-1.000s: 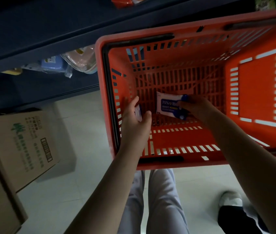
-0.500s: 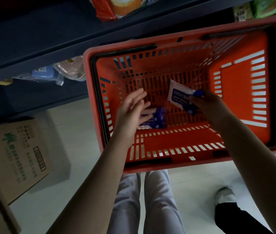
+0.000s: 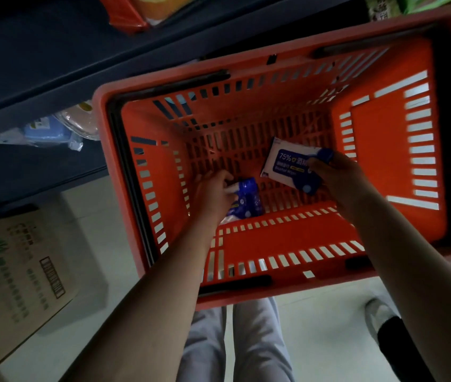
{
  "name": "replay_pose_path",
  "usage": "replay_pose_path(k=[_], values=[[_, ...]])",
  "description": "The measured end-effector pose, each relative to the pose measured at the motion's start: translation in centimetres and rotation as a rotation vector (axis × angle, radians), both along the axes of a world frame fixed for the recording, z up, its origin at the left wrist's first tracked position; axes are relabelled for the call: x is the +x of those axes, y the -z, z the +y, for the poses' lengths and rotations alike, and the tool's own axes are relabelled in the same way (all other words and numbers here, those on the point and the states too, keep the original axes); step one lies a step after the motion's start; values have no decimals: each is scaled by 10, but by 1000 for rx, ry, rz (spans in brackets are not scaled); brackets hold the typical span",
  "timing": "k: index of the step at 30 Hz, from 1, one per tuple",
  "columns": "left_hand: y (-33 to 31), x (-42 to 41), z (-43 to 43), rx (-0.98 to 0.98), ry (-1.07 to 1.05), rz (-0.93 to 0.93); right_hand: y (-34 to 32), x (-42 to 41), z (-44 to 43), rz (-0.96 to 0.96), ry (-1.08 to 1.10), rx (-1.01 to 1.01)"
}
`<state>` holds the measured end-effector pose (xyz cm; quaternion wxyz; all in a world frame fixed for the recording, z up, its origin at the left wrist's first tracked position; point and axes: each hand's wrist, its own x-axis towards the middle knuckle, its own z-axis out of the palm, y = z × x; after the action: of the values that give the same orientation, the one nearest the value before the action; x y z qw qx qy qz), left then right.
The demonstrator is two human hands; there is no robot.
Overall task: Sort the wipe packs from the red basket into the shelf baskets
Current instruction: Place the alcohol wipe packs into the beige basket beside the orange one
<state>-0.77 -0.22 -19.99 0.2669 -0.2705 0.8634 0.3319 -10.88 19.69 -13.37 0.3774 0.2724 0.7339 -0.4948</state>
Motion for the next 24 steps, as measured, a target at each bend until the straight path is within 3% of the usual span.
replay_pose_path(k=[5, 10, 15, 24], values=[[0, -5, -4, 35, -103, 8, -9, -1, -1, 14, 139, -64], [-55, -22, -10, 311, -452, 80, -59, -2, -3, 111, 294, -169], [-193, -18, -26, 550, -719, 243, -171, 5, -17, 175, 399, -346], [-458, 54, -56, 790, -976, 510, -401, 59, -65, 240, 289, -740]])
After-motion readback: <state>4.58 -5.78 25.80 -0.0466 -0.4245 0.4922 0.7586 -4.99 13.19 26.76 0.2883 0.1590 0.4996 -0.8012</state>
